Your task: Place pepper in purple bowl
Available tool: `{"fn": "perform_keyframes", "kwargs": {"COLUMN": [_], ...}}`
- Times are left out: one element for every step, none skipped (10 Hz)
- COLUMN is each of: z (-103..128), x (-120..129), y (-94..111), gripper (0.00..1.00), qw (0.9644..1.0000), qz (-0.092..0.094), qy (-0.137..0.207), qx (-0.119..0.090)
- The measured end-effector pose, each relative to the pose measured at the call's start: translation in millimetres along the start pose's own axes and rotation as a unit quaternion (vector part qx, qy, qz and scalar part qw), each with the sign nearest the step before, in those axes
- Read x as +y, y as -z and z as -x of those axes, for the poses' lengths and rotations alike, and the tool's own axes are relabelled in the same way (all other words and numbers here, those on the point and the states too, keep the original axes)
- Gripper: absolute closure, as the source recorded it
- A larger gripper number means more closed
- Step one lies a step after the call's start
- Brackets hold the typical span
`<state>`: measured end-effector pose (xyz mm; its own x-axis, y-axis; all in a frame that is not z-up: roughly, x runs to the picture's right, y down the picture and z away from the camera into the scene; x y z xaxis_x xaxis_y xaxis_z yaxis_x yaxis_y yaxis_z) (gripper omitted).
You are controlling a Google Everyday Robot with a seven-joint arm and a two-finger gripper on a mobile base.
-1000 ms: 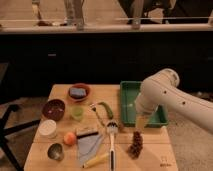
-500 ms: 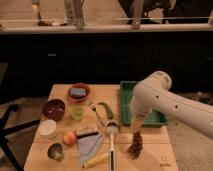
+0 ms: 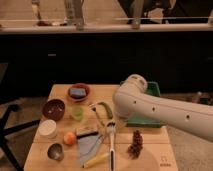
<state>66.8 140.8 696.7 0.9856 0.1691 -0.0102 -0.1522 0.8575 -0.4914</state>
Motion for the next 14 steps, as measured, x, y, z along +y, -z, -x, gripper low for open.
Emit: {"fn": "perform_keyframes", "kwargs": {"z": [5.3,9.2,12.6,17.5,21.1,30.5,42.8,53.7,61.7,68.2,73.2,75.7,78.5,78.8], "x": [-2.1,-4.0,-6.2,-9.7,-11.9,-15.0,-17.4,-19.7,-21.9,-25.7,-30.1,-34.0,-39.4,-43.3], "y": [-9.8,-16.4,-24.3,-33.8,-39.0,-44.7,-50.5,-55.9,-60.0,-64.7,-69.7,-73.0,-76.8,-78.4], "gripper": [0.2,0.2,0.2,0.2,0.2,0.2,0.2,0.2,0.2,0.2,0.2,0.2,0.2,0.2], "qw": [1.0,0.9999,0.9998,0.9996,0.9994,0.9993,0.9992,0.999,0.9989,0.9987,0.9985,0.9984,0.9983,0.9982], "qz": [0.004,0.008,0.014,0.02,0.024,0.029,0.034,0.039,0.043,0.045,0.048,0.048,0.043,0.036], "qy": [-0.007,-0.01,-0.015,-0.021,-0.023,-0.024,-0.023,-0.021,-0.019,-0.02,-0.022,-0.025,-0.032,-0.04], "qx": [-0.001,-0.001,0.0,0.001,0.002,0.002,0.003,0.005,0.006,0.008,0.013,0.016,0.022,0.026]}}
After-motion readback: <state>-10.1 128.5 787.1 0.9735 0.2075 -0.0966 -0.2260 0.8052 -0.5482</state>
